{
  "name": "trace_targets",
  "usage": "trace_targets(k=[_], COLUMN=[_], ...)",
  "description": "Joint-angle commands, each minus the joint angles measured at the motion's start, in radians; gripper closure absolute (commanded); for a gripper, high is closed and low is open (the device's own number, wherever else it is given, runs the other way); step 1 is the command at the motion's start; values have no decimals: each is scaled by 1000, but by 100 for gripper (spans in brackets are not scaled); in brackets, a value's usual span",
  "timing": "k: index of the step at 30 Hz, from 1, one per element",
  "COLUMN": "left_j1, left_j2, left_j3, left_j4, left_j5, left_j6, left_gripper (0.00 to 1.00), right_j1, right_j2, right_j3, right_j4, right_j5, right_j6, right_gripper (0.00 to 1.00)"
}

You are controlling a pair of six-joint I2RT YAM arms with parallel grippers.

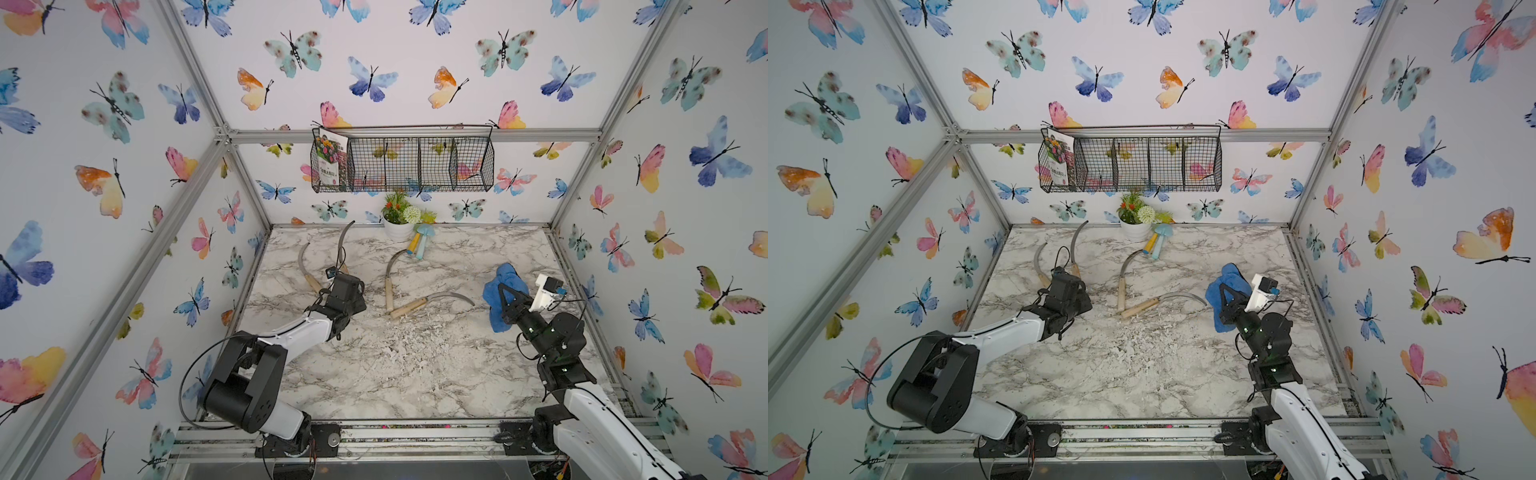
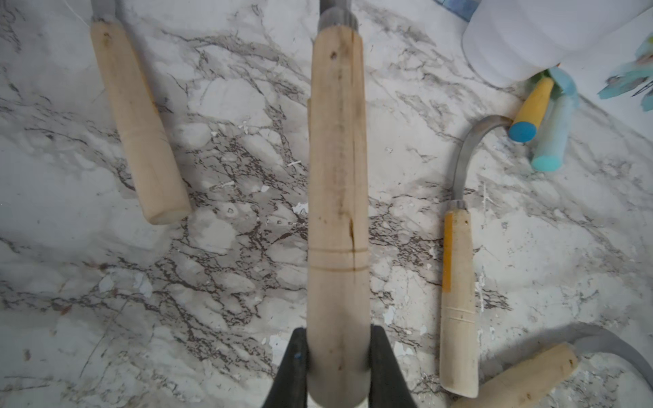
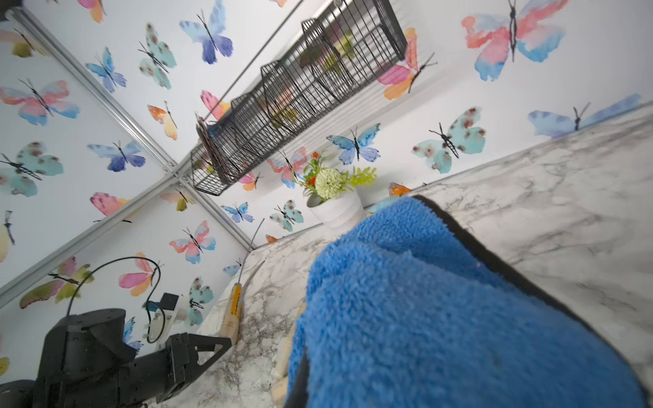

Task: Wipe small sickles with rags
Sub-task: Place the small sickle at the center of the board.

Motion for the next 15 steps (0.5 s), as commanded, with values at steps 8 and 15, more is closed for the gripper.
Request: trace_targets(k=[8,15], left_j1=[90,90], left_j2=[329,379], left_j3=[244,316], left_j4=[-245,-295], left_j5=[74,35], left_j6=[48,52], left_gripper=[100,100], right_j1=[-4,-4], right_j2=[17,-34], right_j3=[-18,-37], right_j4=[-78,-98], right_j5=[41,70], right_j6=[-54,-61], right_gripper=[98,98])
